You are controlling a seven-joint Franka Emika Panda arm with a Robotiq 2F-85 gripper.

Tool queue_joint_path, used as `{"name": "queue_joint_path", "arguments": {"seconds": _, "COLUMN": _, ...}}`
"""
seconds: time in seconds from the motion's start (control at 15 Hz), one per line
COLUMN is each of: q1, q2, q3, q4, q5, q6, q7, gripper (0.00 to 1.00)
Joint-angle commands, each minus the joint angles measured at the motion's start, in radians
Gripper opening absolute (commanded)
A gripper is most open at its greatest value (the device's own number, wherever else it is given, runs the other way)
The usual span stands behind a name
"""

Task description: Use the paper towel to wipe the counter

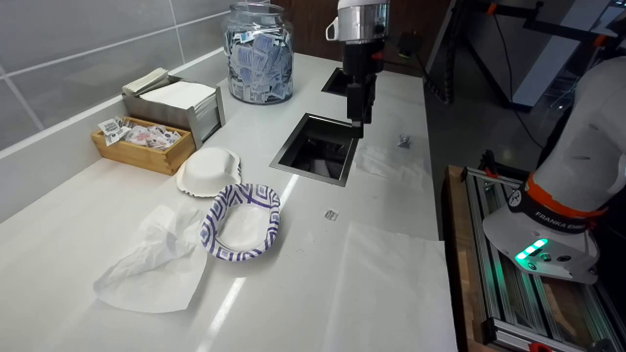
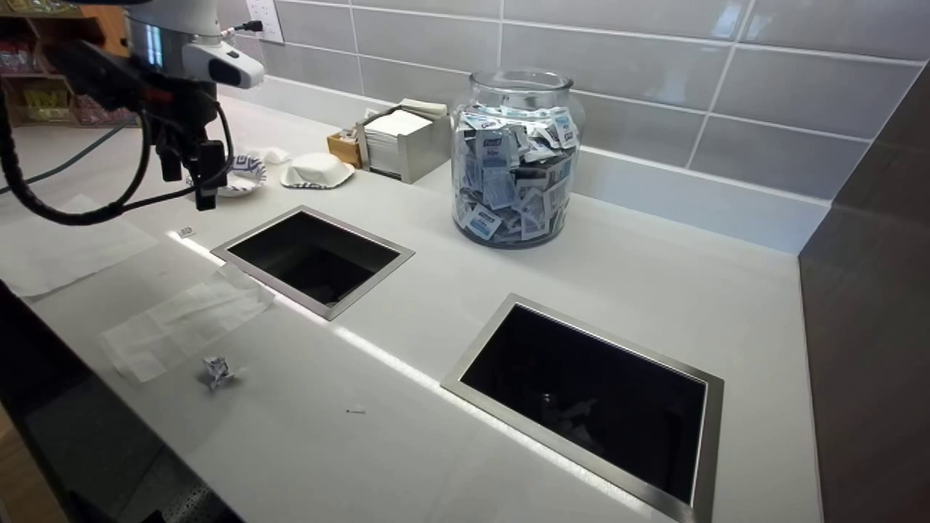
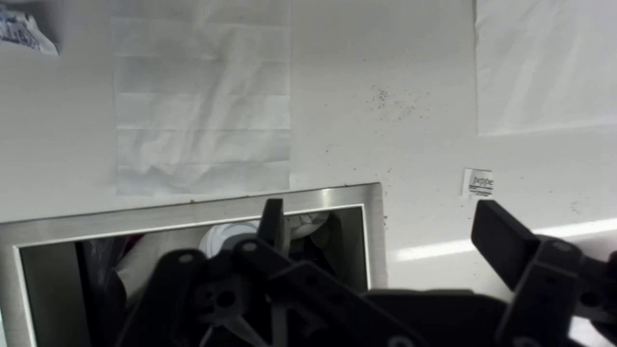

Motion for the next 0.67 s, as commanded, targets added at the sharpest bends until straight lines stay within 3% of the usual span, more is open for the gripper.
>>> {"name": "queue_joint_path", "arguments": {"seconds": 0.0, "q1": -0.013, "q2": -0.037, "q3": 0.043, "q4": -0.101, "q5": -0.043, "q6": 0.072, "q7": 0.192, "gripper": 1.00}}
{"name": "queue_joint_path", "arguments": {"seconds": 0.33, "q1": -0.034, "q2": -0.102, "q3": 0.029, "q4": -0.252, "q5": 0.056, "q6": 0.171, "q7": 0.317, "gripper": 1.00}}
{"name": "queue_joint_path", "arguments": {"seconds": 0.4, "q1": -0.027, "q2": -0.033, "q3": 0.037, "q4": -0.167, "q5": 0.029, "q6": 0.121, "q7": 0.282, "gripper": 1.00}}
{"name": "queue_joint_path", "arguments": {"seconds": 0.6, "q1": -0.038, "q2": -0.063, "q3": 0.034, "q4": -0.215, "q5": 0.041, "q6": 0.148, "q7": 0.298, "gripper": 1.00}}
